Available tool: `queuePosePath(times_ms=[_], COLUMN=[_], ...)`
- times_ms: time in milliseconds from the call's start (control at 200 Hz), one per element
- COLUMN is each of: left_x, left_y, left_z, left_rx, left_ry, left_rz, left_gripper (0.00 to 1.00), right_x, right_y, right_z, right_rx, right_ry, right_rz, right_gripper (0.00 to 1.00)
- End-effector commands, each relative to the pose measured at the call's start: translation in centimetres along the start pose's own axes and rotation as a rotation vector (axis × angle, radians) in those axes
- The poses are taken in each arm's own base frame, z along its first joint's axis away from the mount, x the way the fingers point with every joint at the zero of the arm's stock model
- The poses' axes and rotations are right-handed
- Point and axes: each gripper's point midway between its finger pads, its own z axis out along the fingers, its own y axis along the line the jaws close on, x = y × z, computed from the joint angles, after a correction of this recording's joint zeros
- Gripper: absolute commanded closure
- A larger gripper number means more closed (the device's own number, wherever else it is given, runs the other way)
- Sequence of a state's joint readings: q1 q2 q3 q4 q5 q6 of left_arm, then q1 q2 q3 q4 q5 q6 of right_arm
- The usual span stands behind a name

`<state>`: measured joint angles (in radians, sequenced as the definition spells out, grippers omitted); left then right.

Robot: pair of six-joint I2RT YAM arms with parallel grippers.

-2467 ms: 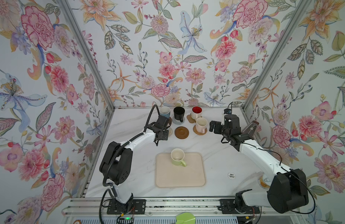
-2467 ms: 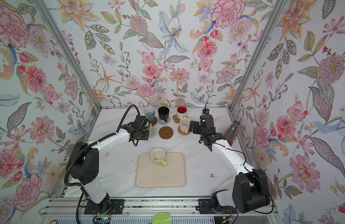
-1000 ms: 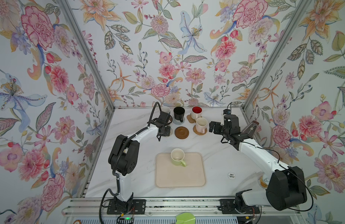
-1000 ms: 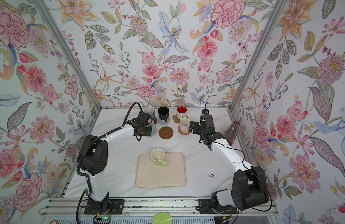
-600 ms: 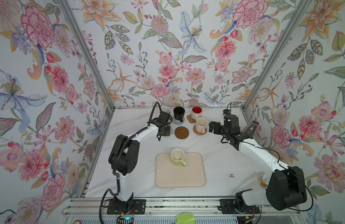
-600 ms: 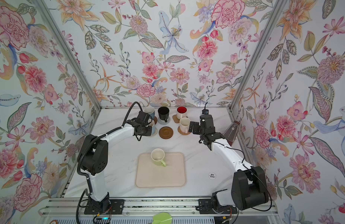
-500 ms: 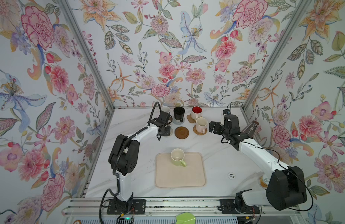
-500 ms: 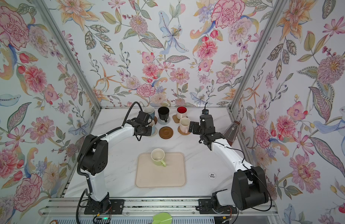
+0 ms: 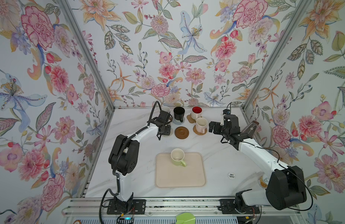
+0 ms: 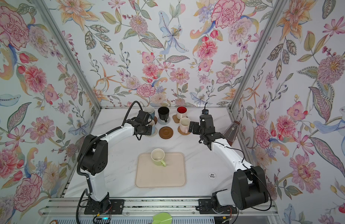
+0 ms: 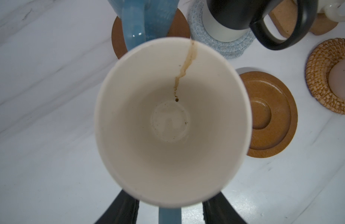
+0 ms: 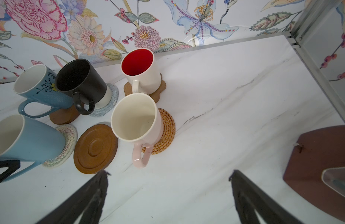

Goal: Place cups on coasters
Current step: Place the cup on the coaster.

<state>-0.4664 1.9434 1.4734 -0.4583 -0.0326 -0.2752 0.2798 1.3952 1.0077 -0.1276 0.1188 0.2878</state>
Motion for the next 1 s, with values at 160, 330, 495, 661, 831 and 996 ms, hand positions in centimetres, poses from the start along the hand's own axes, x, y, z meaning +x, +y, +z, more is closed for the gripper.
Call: queuePosePath(times_ms=[160, 330, 495, 661, 831, 996], left_x=[-0.9, -0.9, -1.2, -1.5, -2.1, -2.7], left_y=[0.4, 0.2, 0.3, 0.5, 1.8, 2.6], left_z=[-1.0, -1.8, -2.9, -4.5, -8.1, -13.4], left_rx=[0.003, 0.02, 0.03, 0.037, 0.001, 0.028], left_ry=[-0.032, -0.05, -0.073, -0.109, -0.205, -0.363], left_rz=[-0.002, -0.007, -0.011, -0.013, -0.012, -0.034], left_gripper=[0.28, 0.07, 0.01, 0.01, 0.01, 0.01], right_x=[-1.3, -1.3, -1.6, -1.8, -2.3, -2.5], right_y=[0.3, 0.3, 0.4, 0.5, 0.6, 0.7], right_z=[0.0, -0.1, -0.4, -0.7, -1.6, -2.1], right_rx=[-0.012, -0.016, -0.021, -0.027, -0.034, -0.041], right_ry=[-0.024, -0.026, -0.035, -0.04, -0.054, -0.062], right_rz=[0.014, 0.018, 0.02, 0.026, 0.032, 0.038], right_gripper=[0.01, 0.01, 0.01, 0.01, 0.01, 0.01])
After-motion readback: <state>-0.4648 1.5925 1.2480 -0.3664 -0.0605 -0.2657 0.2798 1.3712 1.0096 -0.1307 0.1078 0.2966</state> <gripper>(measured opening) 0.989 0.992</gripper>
